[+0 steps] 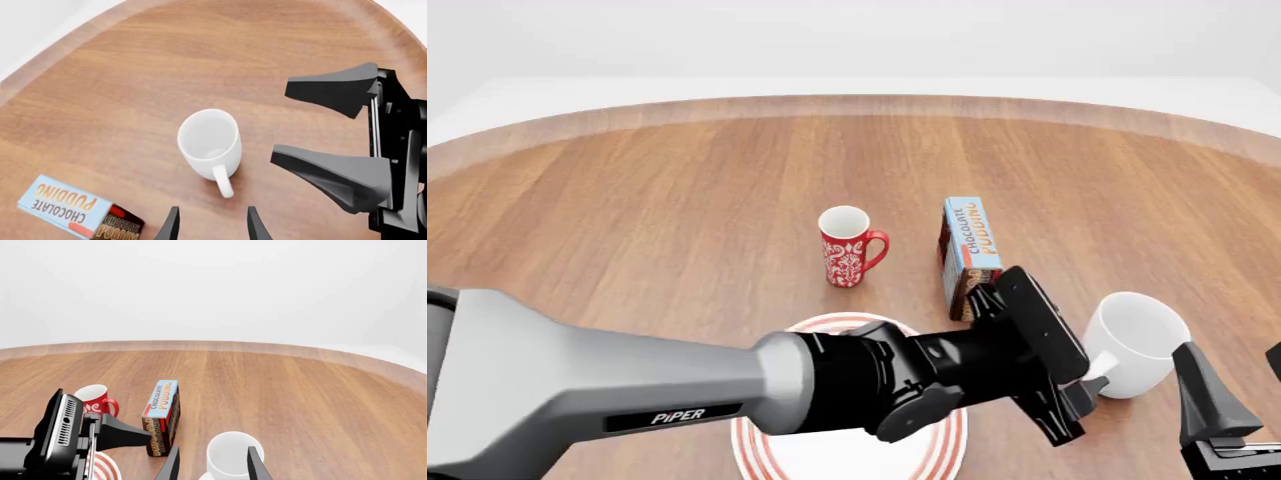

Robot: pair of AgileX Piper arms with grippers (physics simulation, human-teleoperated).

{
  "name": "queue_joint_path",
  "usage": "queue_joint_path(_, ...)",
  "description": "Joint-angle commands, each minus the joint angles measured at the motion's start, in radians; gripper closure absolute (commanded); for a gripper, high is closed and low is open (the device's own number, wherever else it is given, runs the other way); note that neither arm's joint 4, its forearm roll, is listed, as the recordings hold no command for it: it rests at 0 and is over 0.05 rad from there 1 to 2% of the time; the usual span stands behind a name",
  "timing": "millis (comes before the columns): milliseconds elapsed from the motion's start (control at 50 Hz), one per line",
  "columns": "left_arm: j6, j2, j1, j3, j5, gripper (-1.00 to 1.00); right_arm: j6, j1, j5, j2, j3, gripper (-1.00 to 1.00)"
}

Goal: Pick up the white mug and put it on the plate, and put the chocolate pudding to the right of the plate.

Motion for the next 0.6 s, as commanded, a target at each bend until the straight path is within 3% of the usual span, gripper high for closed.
queue_joint_path(20,-0.011,0.027,-0.006,-0.039,0.014,-1.0,0.001,0.0,0.0,0.0,0.0,-1.0)
queue_joint_path(600,-0.062,0.102,0.009,-0.122,0.009,-1.0,0.002,0.001,-0.001,0.0,0.001,-1.0)
